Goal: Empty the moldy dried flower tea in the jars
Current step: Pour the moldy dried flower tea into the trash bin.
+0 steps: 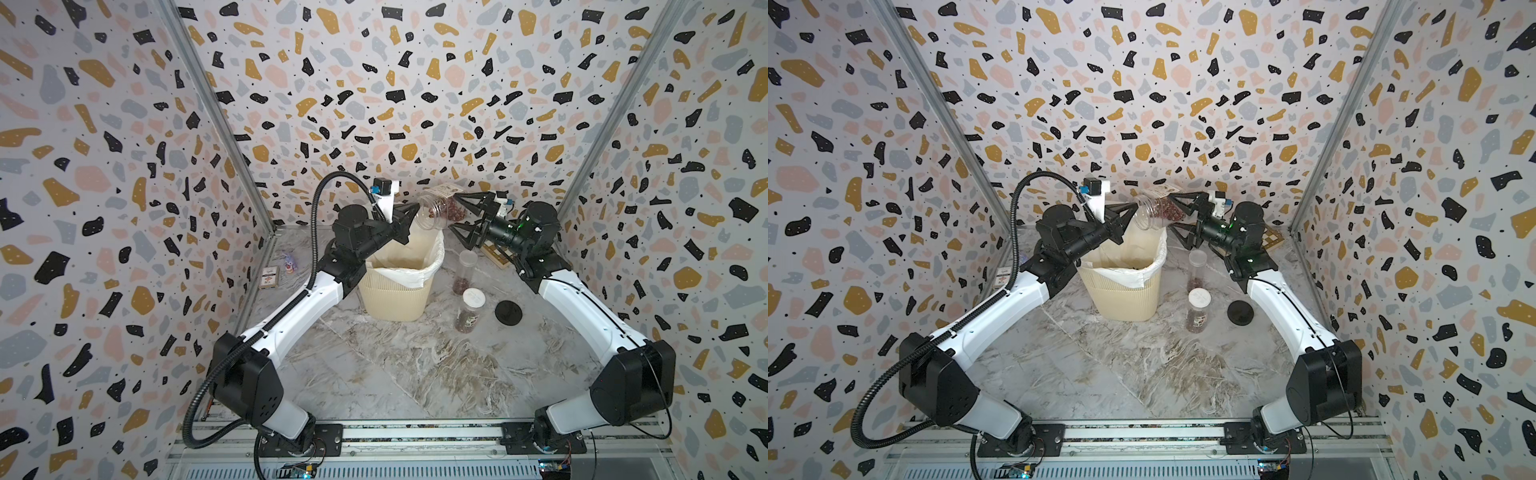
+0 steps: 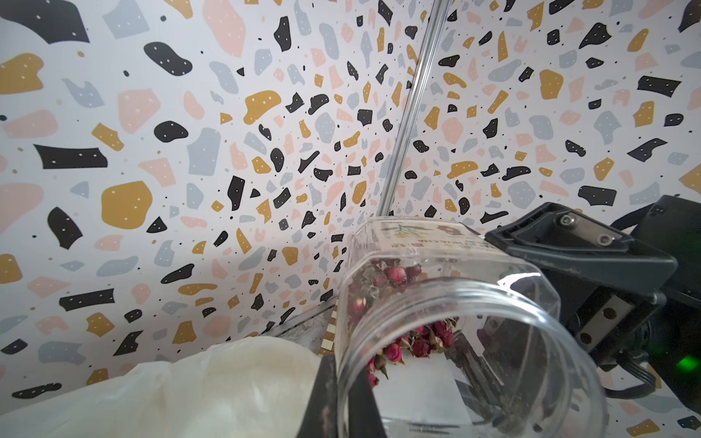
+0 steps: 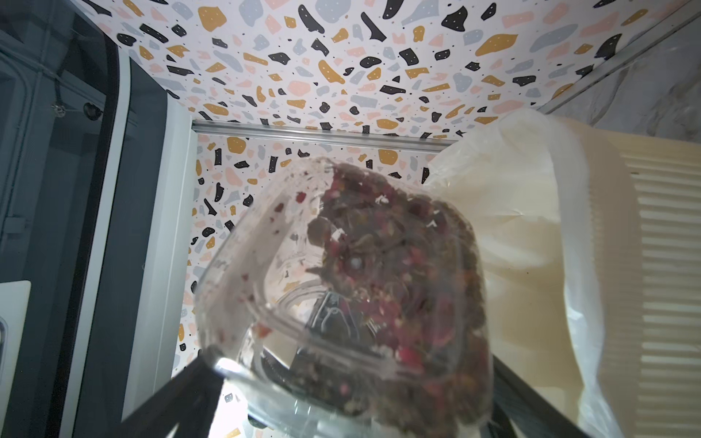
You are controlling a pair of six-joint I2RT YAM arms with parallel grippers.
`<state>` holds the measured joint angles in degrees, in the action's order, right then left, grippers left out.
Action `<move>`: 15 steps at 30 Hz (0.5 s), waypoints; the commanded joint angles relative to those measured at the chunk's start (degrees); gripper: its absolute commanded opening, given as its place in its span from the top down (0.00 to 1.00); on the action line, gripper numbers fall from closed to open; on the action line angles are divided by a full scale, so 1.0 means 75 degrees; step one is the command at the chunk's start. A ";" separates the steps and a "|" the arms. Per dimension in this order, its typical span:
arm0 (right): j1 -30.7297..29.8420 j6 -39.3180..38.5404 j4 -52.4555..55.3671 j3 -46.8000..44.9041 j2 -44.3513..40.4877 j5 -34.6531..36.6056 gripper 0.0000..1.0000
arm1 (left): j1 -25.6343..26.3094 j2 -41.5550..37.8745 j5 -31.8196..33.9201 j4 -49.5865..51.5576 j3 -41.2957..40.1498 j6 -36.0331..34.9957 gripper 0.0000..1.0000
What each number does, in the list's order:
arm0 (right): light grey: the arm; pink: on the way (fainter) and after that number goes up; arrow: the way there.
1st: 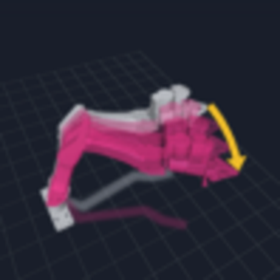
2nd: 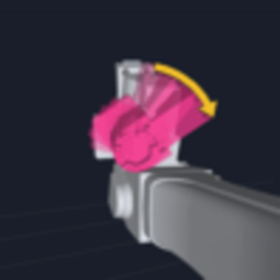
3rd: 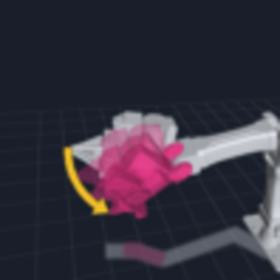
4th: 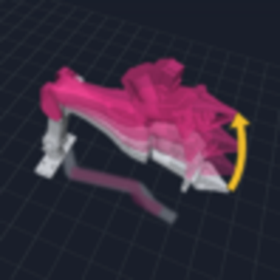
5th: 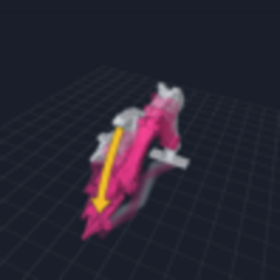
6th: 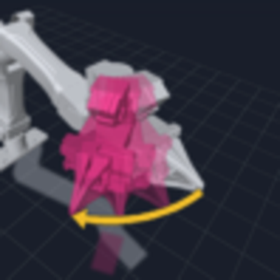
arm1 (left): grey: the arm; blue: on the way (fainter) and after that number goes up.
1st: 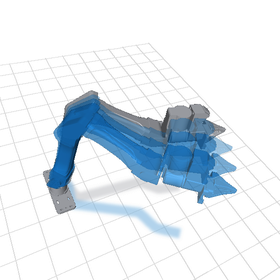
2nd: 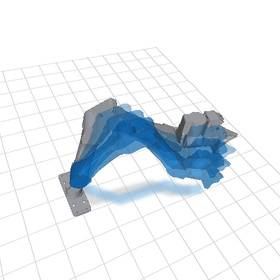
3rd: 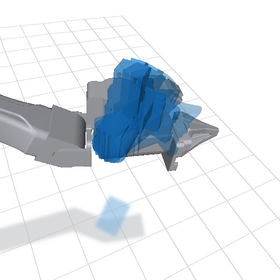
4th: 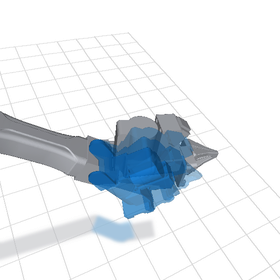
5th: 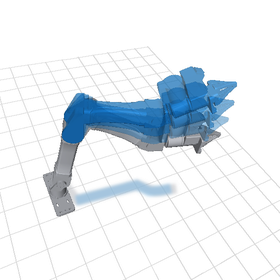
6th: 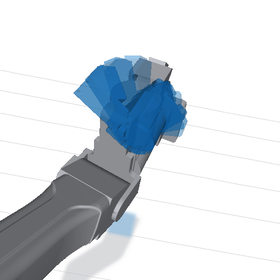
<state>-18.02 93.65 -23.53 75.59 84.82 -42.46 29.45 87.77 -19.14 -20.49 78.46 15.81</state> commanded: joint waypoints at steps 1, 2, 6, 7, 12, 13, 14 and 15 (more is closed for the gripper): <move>0.0006 0.0458 -0.0670 0.0277 -0.0036 -0.0117 0.01 | 0.0093 -0.0163 0.0032 -0.1073 -0.0250 -0.0187 1.00; 0.0012 0.0483 -0.0706 0.0289 -0.0035 -0.0103 0.01 | 0.0093 -0.0178 0.0043 -0.1157 -0.0316 -0.0187 1.00; 0.0012 0.0443 -0.0635 0.0301 -0.0032 -0.0101 0.01 | 0.0093 -0.0205 0.0137 -0.1263 -0.0480 -0.0227 1.00; 0.0001 0.0422 -0.0598 0.0303 -0.0024 -0.0114 0.00 | 0.0096 -0.0206 0.0127 -0.1289 -0.0498 -0.0235 1.00; -0.0058 0.0361 -0.0509 0.0343 0.0103 -0.0097 0.00 | 0.0241 -0.0207 0.0106 -0.1177 -0.0526 -0.0678 1.00; -0.0073 0.0313 -0.0436 0.0378 0.0122 -0.0090 0.00 | 0.0287 -0.0247 0.0150 -0.1155 -0.0560 -0.0808 1.00; -0.0092 0.0218 -0.0269 0.0436 0.0129 -0.0065 0.00 | 0.0348 -0.0279 0.0258 -0.1117 -0.0607 -0.0965 1.00; -0.0105 0.0107 -0.0077 0.0498 0.0140 -0.0024 0.00 | 0.0392 -0.0299 0.0355 -0.1095 -0.0631 -0.1068 1.00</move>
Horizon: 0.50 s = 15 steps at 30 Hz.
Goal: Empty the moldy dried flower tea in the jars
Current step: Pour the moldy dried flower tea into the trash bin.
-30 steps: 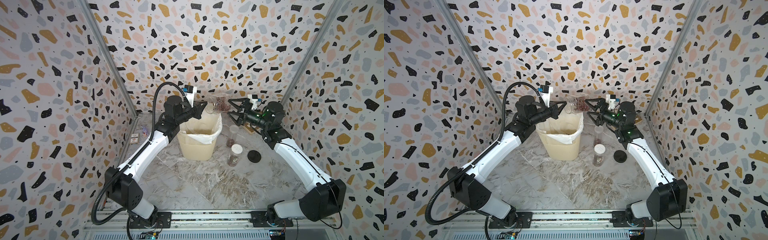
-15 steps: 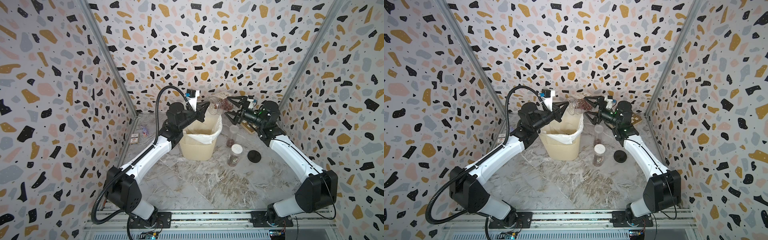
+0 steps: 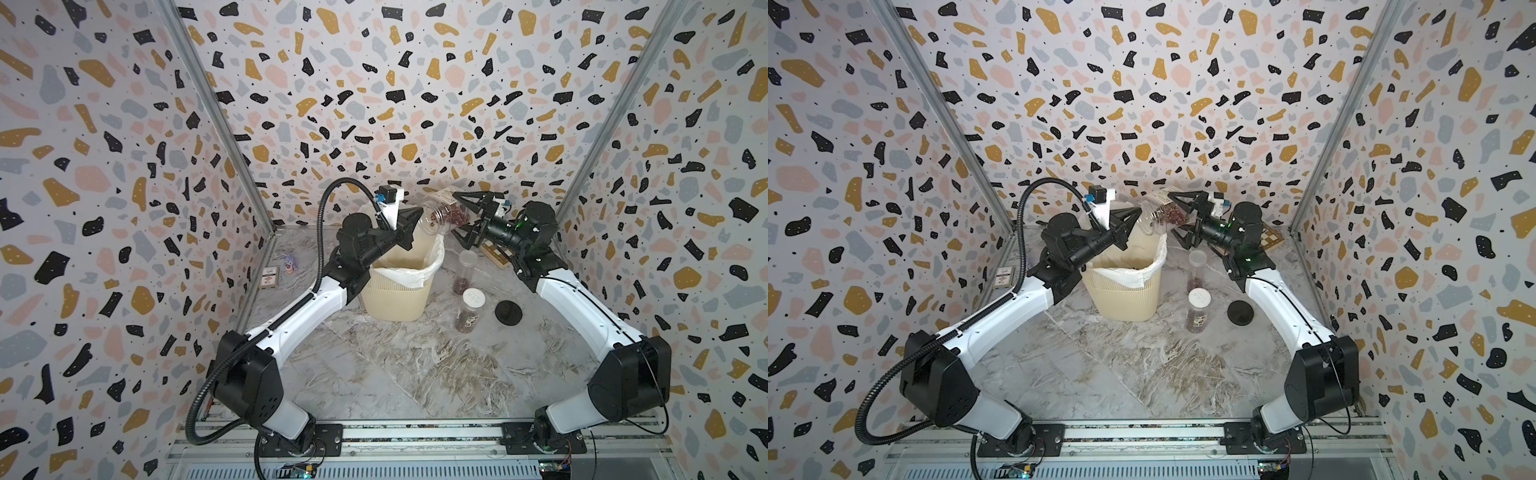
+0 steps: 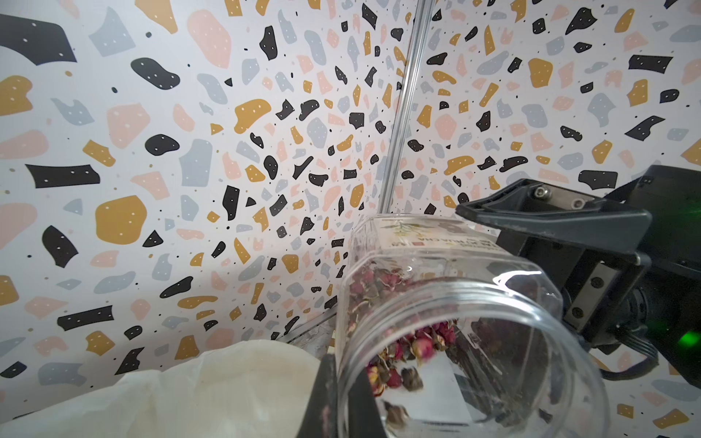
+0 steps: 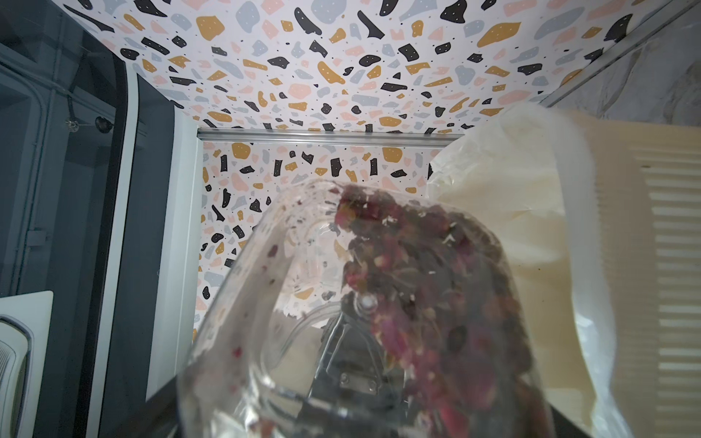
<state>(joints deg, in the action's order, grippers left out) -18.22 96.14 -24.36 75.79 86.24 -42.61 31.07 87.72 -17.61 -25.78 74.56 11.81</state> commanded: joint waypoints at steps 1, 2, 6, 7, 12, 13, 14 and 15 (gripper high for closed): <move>-0.0090 -0.0294 0.0174 0.0515 -0.0032 0.0021 0.00 | 0.0193 -0.0304 0.0195 -0.0386 -0.0142 -0.0575 1.00; -0.0102 -0.0346 0.0318 0.0525 -0.0026 0.0054 0.00 | 0.0205 -0.0315 0.0251 -0.0401 -0.0154 -0.0567 1.00; -0.0148 -0.0547 0.0754 0.0617 0.0021 0.0236 0.05 | 0.0239 -0.0326 0.0427 -0.0274 -0.0136 -0.0789 1.00; -0.0169 -0.0650 0.0968 0.0705 0.0050 0.0281 0.06 | 0.0246 -0.0327 0.0468 -0.0218 -0.0118 -0.0850 1.00; -0.0321 -0.0793 0.1516 0.0885 0.0121 0.0644 0.11 | 0.0252 -0.0343 0.0607 -0.0154 -0.0198 -0.1069 1.00; -0.0358 -0.0814 0.1608 0.0940 0.0158 0.0702 0.11 | 0.0252 -0.0339 0.0593 -0.0170 -0.0219 -0.1081 1.00; -0.0389 -0.0834 0.1682 0.0978 0.0189 0.0751 0.12 | 0.0252 -0.0333 0.0571 -0.0204 -0.0238 -0.1082 1.00; -0.0417 -0.0835 0.1724 0.0997 0.0207 0.0790 0.13 | 0.0252 -0.0314 0.0548 -0.0214 -0.0249 -0.1082 1.00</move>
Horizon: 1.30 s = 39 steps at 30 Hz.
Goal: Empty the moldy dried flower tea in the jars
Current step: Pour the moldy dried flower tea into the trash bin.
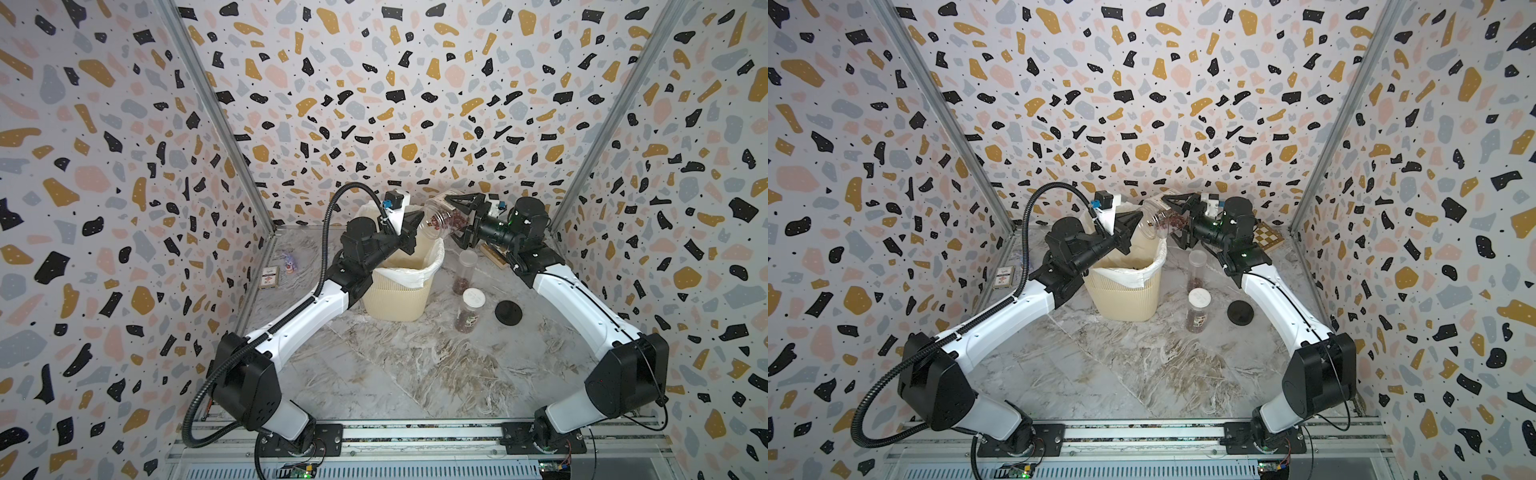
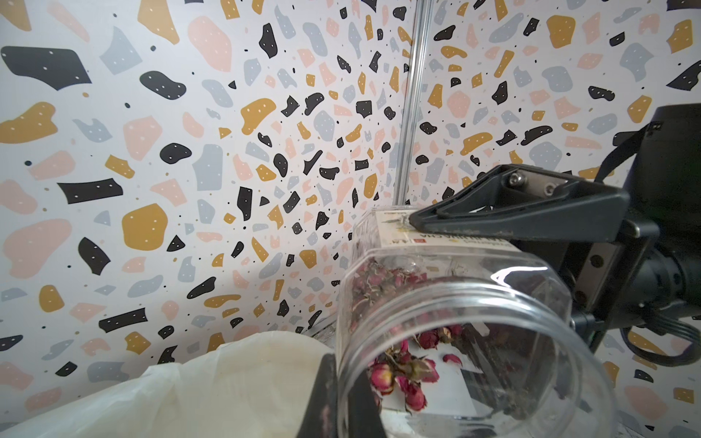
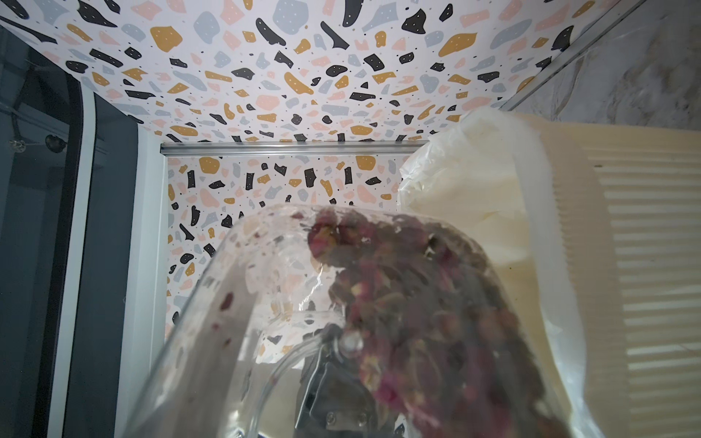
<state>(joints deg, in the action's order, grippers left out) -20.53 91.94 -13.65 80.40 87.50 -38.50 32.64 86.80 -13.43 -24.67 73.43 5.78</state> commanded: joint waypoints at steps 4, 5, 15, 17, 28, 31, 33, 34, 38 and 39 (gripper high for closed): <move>-0.0224 -0.0212 0.0228 0.0399 0.0088 0.0465 0.21 | 0.0042 -0.0206 0.0061 -0.0453 -0.0222 -0.0321 1.00; -0.0247 -0.0212 0.0205 0.0418 0.0091 0.0512 0.22 | 0.0031 -0.0228 0.0111 -0.0483 -0.0277 -0.0322 1.00; -0.0285 -0.0114 -0.0015 0.0572 0.0323 0.0657 0.23 | -0.0485 -0.0401 0.0271 -0.0634 -0.0408 0.0866 0.62; -0.0280 -0.0263 0.0061 0.0739 0.0428 0.0696 0.24 | -0.0627 -0.0497 0.0138 -0.0553 -0.0398 0.1141 0.43; -0.0278 -0.1536 0.0869 0.1718 0.1098 0.1202 0.24 | -0.1129 -0.1524 0.0388 0.1856 -0.0130 0.1609 0.33; -0.0364 -0.2310 0.1159 0.2042 0.1267 0.1552 0.24 | -0.1502 -0.1983 0.0424 0.2313 -0.0389 0.2066 0.33; -0.0460 -0.2925 0.1574 0.2417 0.1393 0.1835 0.24 | -0.1813 -0.2267 0.0419 0.2589 -0.0521 0.2399 0.33; -0.0531 -0.3200 0.1711 0.2568 0.1454 0.2006 0.24 | -0.1974 -0.2395 0.0371 0.2708 -0.0596 0.2541 0.33; -0.0801 -0.4092 0.2126 0.3070 0.1721 0.2516 0.24 | -0.2386 -0.2829 0.0209 0.3046 -0.0902 0.2797 0.33; -0.0860 -0.4271 0.2272 0.3189 0.1789 0.2612 0.25 | -0.2454 -0.2913 0.0209 0.3091 -0.0993 0.2842 0.33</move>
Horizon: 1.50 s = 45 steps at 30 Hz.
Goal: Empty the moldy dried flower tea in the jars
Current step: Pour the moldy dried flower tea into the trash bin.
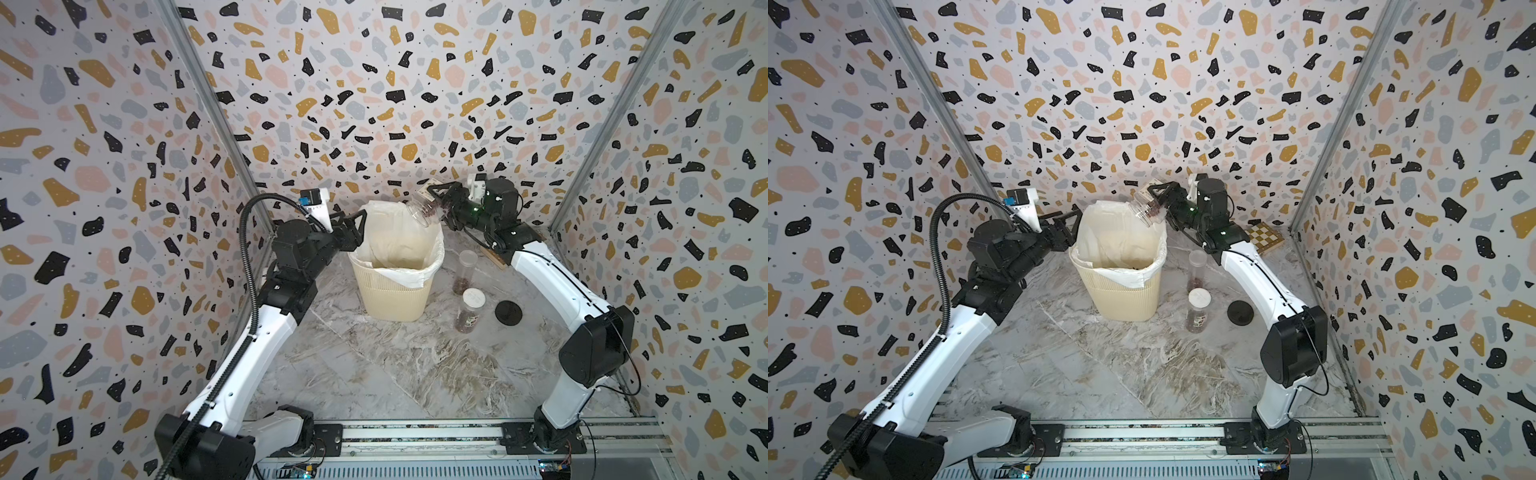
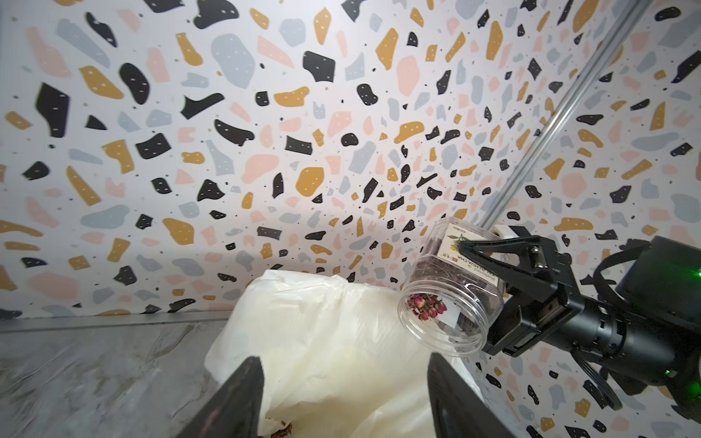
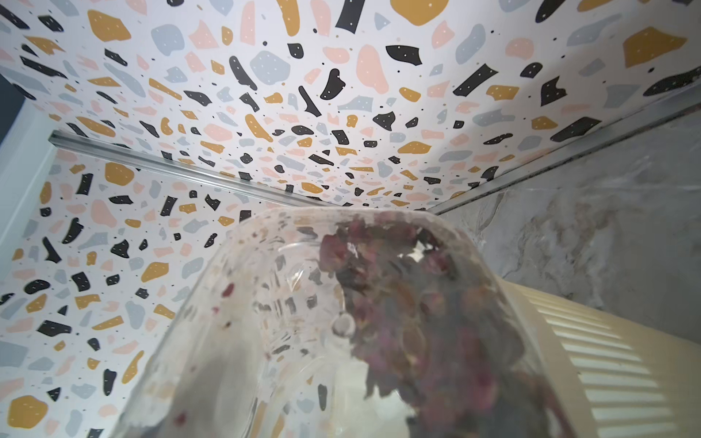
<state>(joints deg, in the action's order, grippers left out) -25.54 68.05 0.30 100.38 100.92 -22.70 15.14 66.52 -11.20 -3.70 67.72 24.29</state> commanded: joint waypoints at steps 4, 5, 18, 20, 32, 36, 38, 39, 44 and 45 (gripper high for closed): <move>-0.0569 -0.1878 0.0890 0.1039 0.0217 0.1030 0.25 | -0.0423 -0.0574 0.0038 0.0616 -0.0557 0.0652 0.34; -0.0659 -0.2049 0.0987 0.1136 0.0261 0.1167 0.25 | -0.0492 -0.0623 0.0052 0.0713 -0.0617 0.0710 0.34; -0.0773 -0.2731 0.1208 0.1605 0.0500 0.0833 0.25 | -0.1124 -0.0994 -0.0274 0.1150 -0.1088 0.0971 0.35; -0.0650 -0.2537 0.1009 0.1489 0.0449 0.0497 0.25 | -0.1179 -0.1028 -0.0288 0.1162 -0.1162 0.0974 0.35; -0.0614 -0.4544 -0.1619 -0.0405 -0.0493 0.0530 0.25 | -0.1251 -0.0971 -0.0678 0.1051 -0.1347 0.1079 0.36; -0.0675 -0.5484 -0.1599 -0.0532 -0.0616 0.0564 0.25 | -0.1256 -0.0954 -0.0674 0.1033 -0.1377 0.1088 0.36; -0.0782 -0.6023 -0.1534 -0.0582 -0.0709 0.0747 0.25 | -0.1256 -0.0959 -0.0674 0.1021 -0.1377 0.1084 0.36; -0.0868 -0.6383 -0.1487 -0.0597 -0.0760 0.0888 0.25 | -0.1256 -0.0954 -0.0674 0.1010 -0.1389 0.1091 0.36; -0.1346 -0.7896 -0.1538 -0.0887 -0.1016 0.1479 0.25 | -0.1256 -0.0964 -0.0651 0.0986 -0.1448 0.1108 0.36; -0.1405 -0.8139 -0.1697 -0.1060 -0.1083 0.1490 0.25 | -0.1256 -0.0971 -0.0648 0.0986 -0.1468 0.1108 0.36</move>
<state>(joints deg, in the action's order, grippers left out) -34.37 16.62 -8.88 93.82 96.53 -14.00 6.09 59.48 -15.53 5.93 57.56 32.29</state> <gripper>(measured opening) 0.800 0.636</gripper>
